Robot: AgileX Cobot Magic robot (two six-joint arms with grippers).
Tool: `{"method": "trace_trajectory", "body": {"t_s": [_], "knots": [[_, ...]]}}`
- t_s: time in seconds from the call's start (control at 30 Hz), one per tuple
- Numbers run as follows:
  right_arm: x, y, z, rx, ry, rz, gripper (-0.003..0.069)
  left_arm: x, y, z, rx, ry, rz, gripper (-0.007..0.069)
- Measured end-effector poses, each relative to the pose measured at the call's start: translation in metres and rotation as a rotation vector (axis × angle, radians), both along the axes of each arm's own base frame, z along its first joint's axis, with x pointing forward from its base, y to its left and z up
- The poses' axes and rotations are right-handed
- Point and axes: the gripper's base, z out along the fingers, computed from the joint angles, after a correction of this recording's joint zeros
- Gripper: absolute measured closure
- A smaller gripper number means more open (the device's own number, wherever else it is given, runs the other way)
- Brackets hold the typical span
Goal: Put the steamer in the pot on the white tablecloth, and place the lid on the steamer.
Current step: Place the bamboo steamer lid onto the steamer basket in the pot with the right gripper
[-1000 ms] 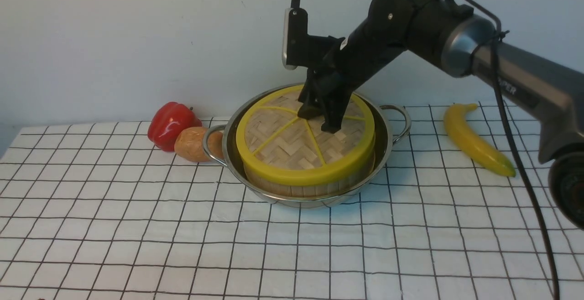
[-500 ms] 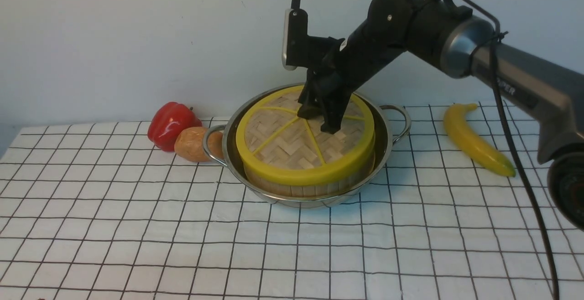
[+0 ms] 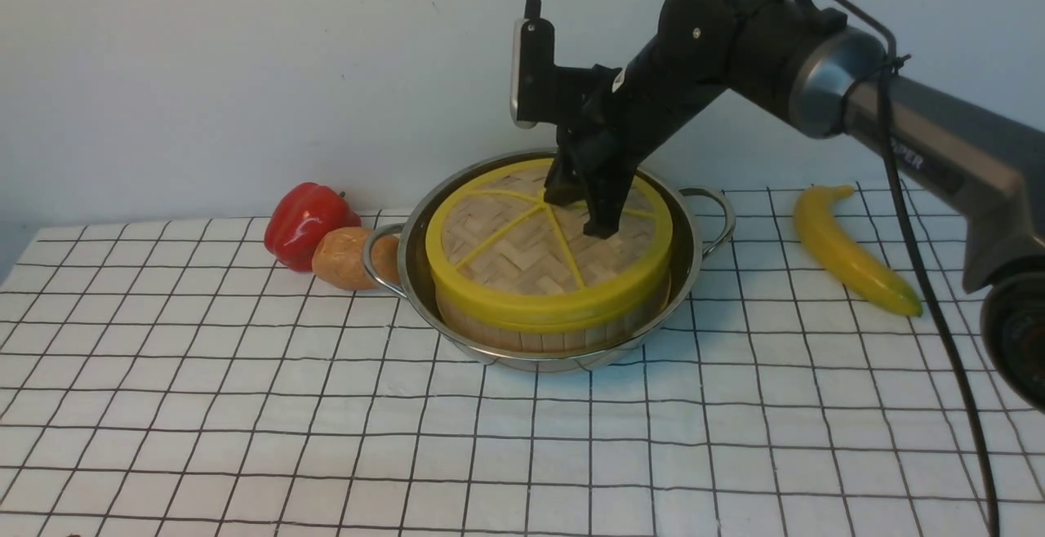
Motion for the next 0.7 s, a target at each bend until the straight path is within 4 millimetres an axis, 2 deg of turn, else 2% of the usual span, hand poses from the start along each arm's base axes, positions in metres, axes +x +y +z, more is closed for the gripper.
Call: {"method": "trace_trajectory", "body": {"t_s": [0.5,0.6,0.7], "knots": [[0.003,-0.015,0.0,-0.029,0.037,-0.014,0.0573,0.0,0.0,0.0,0.0,0.0,0.0,0.0382],[0.0,-0.018,0.013,-0.031,0.016,-0.014,0.0573,0.0,0.0,0.0,0.0,0.0,0.0,0.0382],[-0.006,-0.022,0.039,-0.024,-0.036,-0.034,0.0573,0.0,0.0,0.0,0.0,0.0,0.0,0.0382]]}}
